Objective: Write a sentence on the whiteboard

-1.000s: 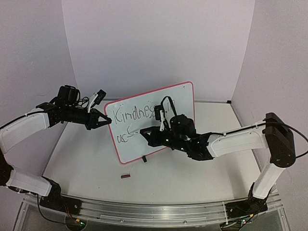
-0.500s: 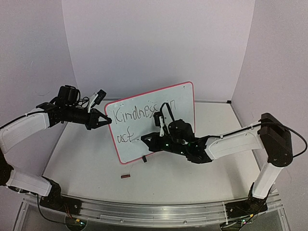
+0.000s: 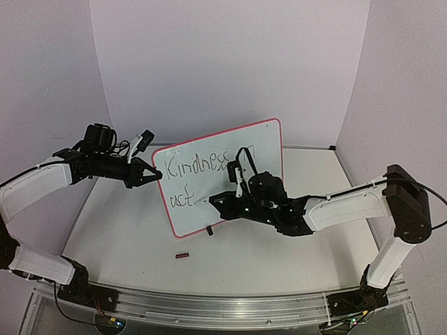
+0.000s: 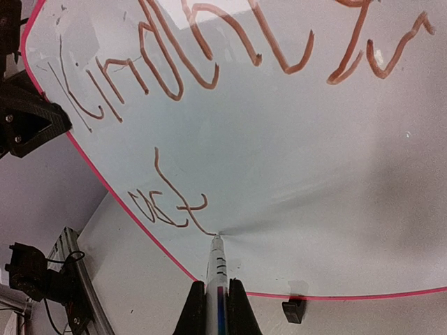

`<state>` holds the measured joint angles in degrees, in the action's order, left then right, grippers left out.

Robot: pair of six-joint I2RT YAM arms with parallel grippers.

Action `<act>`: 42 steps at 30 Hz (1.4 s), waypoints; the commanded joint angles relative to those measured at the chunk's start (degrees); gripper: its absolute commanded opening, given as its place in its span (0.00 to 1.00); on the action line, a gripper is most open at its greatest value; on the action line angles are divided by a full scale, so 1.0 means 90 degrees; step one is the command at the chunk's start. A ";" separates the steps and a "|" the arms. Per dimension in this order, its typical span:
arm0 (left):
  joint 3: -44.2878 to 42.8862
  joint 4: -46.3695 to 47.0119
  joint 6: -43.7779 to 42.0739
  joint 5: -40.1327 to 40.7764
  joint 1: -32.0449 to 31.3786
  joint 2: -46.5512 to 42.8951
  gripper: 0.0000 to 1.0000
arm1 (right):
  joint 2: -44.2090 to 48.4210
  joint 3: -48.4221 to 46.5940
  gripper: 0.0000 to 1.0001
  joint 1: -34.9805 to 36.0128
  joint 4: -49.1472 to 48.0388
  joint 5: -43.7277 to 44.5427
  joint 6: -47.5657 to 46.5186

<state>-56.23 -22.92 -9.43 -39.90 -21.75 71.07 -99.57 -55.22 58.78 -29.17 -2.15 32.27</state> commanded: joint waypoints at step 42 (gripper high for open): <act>0.0009 -0.0389 -0.0265 0.0334 -0.0123 0.0174 0.00 | 0.0310 -0.0242 0.00 -0.0328 -0.0098 -0.0147 -0.0127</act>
<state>-56.23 -22.86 -9.43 -39.86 -21.87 71.07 -95.66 -54.88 56.38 -27.44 -2.72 30.57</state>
